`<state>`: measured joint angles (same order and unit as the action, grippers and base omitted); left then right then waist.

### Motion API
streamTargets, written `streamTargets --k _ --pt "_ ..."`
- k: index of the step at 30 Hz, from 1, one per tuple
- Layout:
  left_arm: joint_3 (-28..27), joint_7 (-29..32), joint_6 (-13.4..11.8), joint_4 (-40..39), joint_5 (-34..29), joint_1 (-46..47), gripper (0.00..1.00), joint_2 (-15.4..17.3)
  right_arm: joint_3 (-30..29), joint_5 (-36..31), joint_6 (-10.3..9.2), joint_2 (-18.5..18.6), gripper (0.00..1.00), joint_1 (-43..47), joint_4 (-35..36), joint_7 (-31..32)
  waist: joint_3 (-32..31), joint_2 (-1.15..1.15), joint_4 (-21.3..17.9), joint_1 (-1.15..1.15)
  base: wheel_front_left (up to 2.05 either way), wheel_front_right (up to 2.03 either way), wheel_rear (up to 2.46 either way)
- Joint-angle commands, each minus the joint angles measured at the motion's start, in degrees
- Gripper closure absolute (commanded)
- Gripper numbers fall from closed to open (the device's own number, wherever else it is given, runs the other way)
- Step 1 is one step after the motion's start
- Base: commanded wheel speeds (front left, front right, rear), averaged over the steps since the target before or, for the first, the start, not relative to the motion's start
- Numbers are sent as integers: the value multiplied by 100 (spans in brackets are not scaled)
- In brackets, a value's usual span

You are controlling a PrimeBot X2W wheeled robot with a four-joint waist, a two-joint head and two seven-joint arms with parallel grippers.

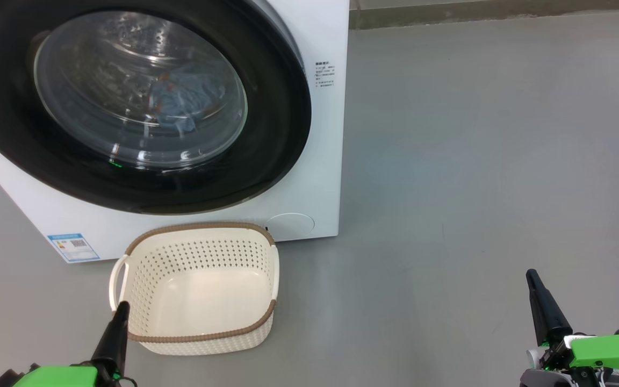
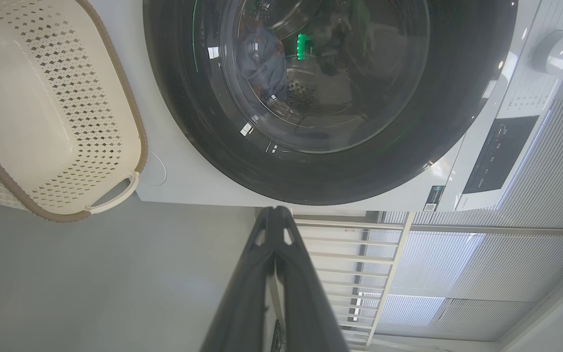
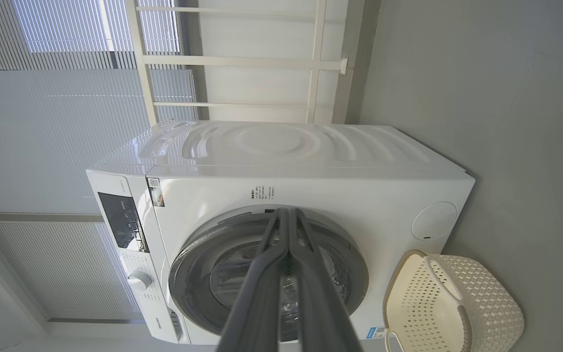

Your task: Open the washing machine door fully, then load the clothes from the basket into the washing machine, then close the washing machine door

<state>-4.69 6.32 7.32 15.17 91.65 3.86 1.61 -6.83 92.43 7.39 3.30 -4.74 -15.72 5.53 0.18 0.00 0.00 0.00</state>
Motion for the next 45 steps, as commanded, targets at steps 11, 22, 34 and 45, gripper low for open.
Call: streamTargets --k 11,22,34,45 --pt "-188 20 16 -111 47 234 100 127 91 22 10 3 100 -139 172 48 0 0 0 0 0 0 0" --pt "-187 19 17 -111 48 234 100 127 80 14 10 -4 100 -140 172 56 0 0 0 0 0 0 0" --pt "-186 19 17 -111 49 234 100 127 71 6 10 -10 100 -141 171 63 0 0 0 0 0 0 0" --pt "-186 18 17 -111 49 233 100 127 65 1 10 -15 100 -141 171 68 0 0 0 0 0 0 0"
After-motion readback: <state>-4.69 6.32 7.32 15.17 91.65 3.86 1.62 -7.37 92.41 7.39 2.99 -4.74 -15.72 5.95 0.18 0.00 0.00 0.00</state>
